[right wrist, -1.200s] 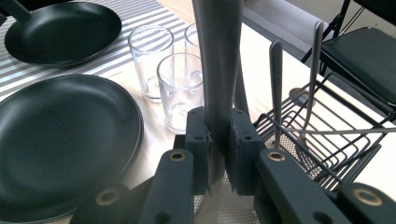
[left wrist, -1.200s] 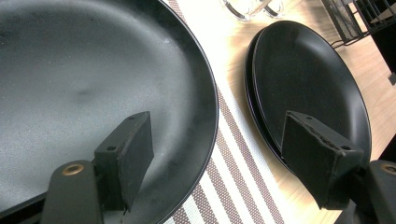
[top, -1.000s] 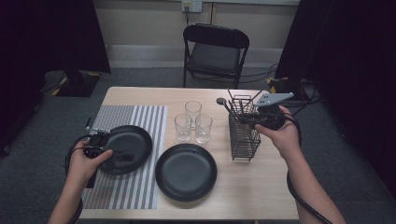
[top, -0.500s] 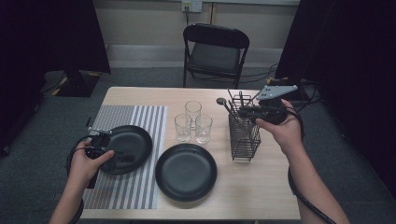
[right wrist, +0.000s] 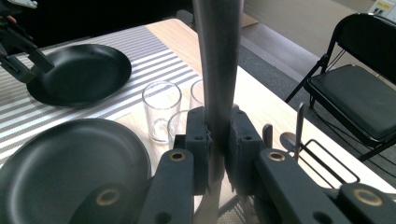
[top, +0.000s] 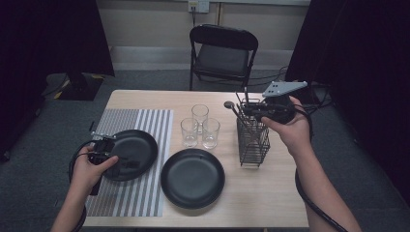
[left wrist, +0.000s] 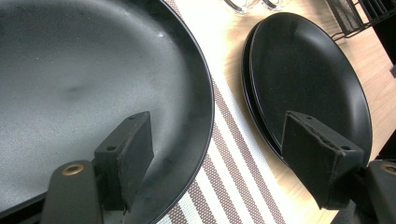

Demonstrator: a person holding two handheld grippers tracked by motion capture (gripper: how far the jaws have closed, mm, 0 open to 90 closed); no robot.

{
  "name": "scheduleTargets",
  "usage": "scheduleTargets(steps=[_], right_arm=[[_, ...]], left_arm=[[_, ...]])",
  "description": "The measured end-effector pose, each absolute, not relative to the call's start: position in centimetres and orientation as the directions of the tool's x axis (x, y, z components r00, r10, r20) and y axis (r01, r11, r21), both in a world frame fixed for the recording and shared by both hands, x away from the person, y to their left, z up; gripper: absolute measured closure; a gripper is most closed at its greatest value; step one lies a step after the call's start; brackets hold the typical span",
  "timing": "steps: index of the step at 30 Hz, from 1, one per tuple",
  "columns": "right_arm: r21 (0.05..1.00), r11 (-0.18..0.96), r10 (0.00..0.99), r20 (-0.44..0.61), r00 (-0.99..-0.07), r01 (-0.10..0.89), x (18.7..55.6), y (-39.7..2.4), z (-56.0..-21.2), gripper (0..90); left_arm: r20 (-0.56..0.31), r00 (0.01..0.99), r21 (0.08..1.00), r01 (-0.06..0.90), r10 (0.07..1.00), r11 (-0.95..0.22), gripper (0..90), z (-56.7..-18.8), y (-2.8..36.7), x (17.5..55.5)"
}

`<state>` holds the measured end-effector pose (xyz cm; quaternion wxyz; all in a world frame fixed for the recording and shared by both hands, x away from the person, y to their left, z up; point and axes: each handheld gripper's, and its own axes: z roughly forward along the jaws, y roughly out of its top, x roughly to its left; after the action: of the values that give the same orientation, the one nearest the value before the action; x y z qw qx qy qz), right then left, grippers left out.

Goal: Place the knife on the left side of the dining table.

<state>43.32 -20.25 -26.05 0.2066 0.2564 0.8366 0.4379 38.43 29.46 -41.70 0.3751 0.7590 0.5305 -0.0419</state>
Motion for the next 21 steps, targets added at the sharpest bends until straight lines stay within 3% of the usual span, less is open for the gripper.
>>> scheduleTargets(steps=[21], right_arm=[[0.86, 0.457, 0.588, -0.102, -0.803, 0.225, 41.9, -18.7, -24.5, 80.9]], left_arm=[[-0.458, 0.437, 0.523, 0.837, 0.774, -0.162, 24.8, -41.5, 29.2, 38.3]])
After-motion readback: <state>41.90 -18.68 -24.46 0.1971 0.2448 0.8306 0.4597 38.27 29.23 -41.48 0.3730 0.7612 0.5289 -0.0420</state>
